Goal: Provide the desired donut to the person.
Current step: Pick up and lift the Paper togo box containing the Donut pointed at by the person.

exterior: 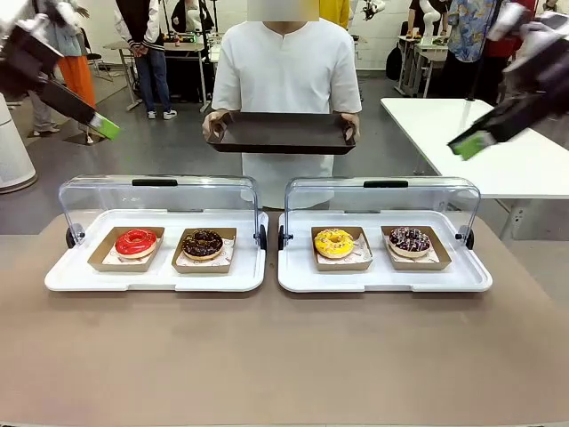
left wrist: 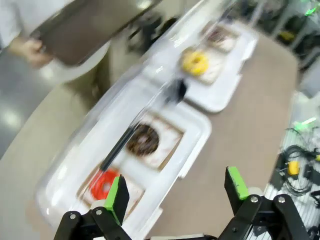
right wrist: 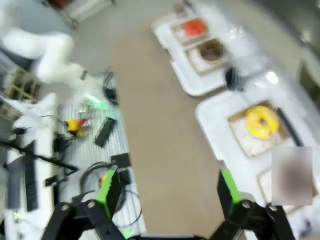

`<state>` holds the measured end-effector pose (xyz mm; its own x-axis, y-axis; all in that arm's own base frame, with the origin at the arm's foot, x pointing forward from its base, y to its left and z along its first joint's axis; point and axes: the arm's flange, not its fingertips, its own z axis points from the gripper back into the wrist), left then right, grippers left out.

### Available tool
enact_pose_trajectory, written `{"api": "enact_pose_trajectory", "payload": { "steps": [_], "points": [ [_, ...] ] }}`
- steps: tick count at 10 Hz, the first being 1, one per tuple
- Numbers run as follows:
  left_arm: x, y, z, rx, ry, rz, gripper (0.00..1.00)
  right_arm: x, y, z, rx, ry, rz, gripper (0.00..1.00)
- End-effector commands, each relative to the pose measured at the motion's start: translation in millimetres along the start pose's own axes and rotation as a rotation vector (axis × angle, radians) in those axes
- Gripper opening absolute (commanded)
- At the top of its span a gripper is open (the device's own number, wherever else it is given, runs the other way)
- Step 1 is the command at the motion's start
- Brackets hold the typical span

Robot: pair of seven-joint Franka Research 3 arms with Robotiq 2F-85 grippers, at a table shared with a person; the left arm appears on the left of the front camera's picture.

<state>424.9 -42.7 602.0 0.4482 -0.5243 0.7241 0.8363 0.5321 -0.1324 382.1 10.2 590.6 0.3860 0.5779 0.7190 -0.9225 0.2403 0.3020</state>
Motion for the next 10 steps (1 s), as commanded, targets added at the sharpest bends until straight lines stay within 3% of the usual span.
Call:
{"api": "enact_pose_trajectory", "payload": {
  "steps": [1,3,6,8,10],
  "points": [
    [-14.5,23.0,11.0,-0.302,-0.109,-0.082,1.0,-28.8,-30.6,25.3,0.261,-0.087,0.082,1.0],
    [-33.0,45.6,29.3,-0.382,-0.268,-0.151,1.0,-65.0,-49.7,61.8,0.333,-0.273,0.199,1.0],
    [-59.9,73.6,42.8,-0.388,-0.281,-0.063,1.0,-101.0,-70.0,89.3,0.3,-0.36,0.233,1.0],
    [-73.1,77.7,49.2,-0.354,-0.251,-0.072,1.0,-122.9,-78.5,92.7,0.129,-0.451,0.101,1.0],
    [-88.8,81.2,56.1,-0.328,-0.238,-0.063,1.0,-141.7,-84.1,93.9,0.024,-0.467,-0.03,1.0]
  ]
}}
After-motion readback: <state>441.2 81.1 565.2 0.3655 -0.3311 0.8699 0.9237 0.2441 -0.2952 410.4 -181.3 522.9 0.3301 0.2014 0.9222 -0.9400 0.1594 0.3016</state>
